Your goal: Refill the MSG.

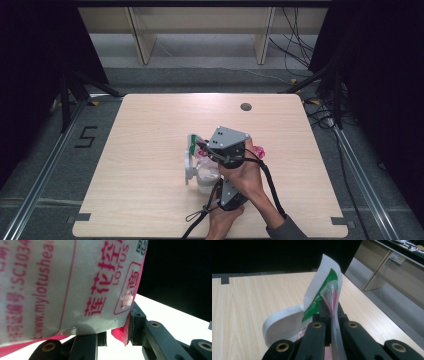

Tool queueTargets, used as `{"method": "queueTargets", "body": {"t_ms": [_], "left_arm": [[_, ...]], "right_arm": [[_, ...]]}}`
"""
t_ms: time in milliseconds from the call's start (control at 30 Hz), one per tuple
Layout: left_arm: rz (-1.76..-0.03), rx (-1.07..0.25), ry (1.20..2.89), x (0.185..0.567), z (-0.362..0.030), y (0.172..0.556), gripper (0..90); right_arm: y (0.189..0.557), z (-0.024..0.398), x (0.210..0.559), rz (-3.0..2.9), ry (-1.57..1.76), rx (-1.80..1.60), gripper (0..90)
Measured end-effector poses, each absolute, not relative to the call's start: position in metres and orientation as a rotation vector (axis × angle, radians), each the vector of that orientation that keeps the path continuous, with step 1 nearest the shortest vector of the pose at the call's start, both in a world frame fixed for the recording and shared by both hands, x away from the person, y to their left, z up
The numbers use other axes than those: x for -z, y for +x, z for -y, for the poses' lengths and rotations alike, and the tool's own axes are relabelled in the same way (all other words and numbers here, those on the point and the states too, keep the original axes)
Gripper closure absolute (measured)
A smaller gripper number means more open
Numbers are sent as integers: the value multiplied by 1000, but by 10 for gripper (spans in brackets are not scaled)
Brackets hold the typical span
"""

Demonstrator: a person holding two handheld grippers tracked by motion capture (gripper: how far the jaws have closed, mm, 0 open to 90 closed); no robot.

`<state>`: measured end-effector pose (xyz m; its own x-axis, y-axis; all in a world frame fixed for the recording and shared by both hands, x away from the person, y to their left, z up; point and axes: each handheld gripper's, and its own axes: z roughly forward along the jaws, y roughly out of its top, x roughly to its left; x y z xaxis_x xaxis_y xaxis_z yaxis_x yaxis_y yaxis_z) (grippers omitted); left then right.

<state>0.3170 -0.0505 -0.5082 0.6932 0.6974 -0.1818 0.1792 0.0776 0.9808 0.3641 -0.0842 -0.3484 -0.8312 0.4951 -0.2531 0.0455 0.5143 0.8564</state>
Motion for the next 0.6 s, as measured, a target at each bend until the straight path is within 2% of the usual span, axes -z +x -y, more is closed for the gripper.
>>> {"method": "queueTargets", "body": {"t_ms": [100,133,167,233,300,333,400,500,533,567,600], "left_arm": [[-772,-462,1494,509,49,319,726],[-750,-529,1605,508,41,321,726],[-750,-529,1605,508,41,321,725],[-762,-484,1549,509,46,320,726],[-761,-494,1562,509,45,320,726],[-779,-450,1448,509,53,317,726],[-778,-456,1451,509,53,317,726],[-755,-529,1596,508,41,320,726],[-755,-529,1596,508,41,320,725],[-788,-448,1440,509,53,318,725],[-789,-445,1441,509,53,318,725]], "right_arm": [[365,83,349,-2289,447,-1272,900],[366,83,349,-2293,436,-1268,900],[366,83,349,-2293,436,-1268,900],[367,82,350,-2299,433,-1259,900],[367,82,350,-2302,430,-1257,900],[366,83,350,-2306,459,-1261,900],[367,82,349,-2305,433,-1255,900],[365,80,349,-2301,417,-1244,900],[365,80,349,-2301,417,-1244,900],[366,80,349,-2299,427,-1235,900],[367,80,350,-2305,436,-1243,900]]}}
